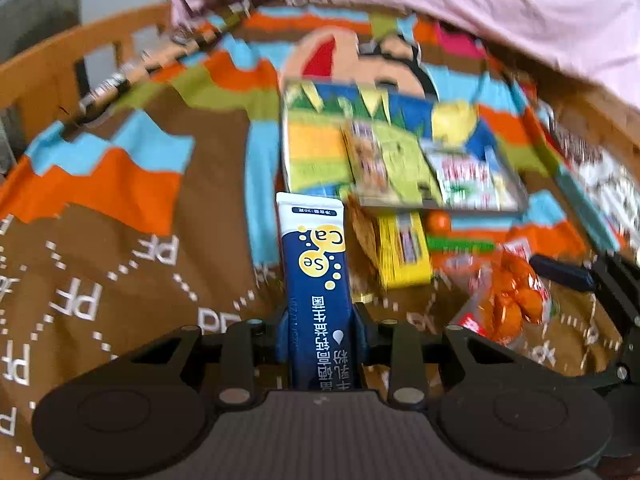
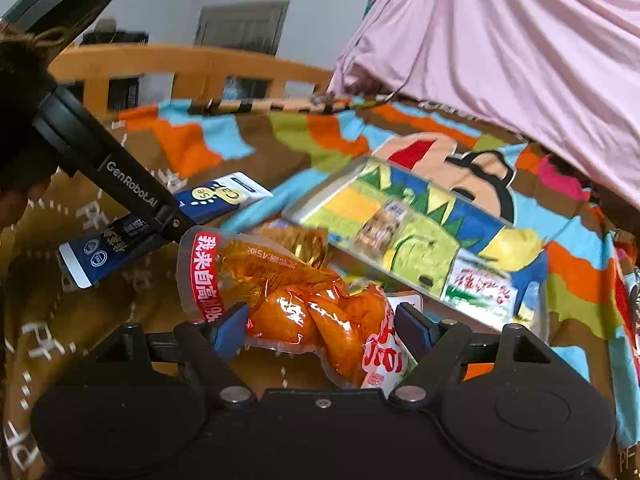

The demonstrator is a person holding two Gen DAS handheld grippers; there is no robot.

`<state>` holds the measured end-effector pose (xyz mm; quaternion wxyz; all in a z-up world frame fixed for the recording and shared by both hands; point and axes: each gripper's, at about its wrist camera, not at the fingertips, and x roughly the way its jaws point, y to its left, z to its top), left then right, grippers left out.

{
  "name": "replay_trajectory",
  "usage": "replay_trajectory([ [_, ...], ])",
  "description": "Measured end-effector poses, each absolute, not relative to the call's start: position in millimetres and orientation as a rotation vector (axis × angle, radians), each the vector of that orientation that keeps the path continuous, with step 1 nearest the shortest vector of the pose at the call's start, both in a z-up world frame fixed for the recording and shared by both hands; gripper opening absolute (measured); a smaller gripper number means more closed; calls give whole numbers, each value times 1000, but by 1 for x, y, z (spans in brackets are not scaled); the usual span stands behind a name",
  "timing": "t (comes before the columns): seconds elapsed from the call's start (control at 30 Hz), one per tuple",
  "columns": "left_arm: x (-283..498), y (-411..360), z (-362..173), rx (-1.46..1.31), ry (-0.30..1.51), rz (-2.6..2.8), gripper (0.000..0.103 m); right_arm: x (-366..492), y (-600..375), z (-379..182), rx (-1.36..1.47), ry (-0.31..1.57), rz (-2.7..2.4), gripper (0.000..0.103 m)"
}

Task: Organize snacks
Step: 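Carry the blue stick pack and orange snack bag over the metal tray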

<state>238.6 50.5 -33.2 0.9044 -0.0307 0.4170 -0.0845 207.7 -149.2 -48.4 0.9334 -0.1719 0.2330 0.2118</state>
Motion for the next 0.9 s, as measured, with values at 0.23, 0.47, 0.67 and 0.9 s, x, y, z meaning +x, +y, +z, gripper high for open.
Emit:
replay_trajectory([
  [0.23,241,54,-5,-164,673,-150,34,214,-166,-10,-294,335,395,80],
  [0.47,291,31,26,-136,418,-135,34,274,-190,28,-249,188,299,80],
  [0.67,360,18,21,-234,291,-128,35,351,-199,25,-176,142,200,81],
  [0.9,426,16,-31,-246,337,-151,35,431,-199,-20,-114,247,134,81],
])
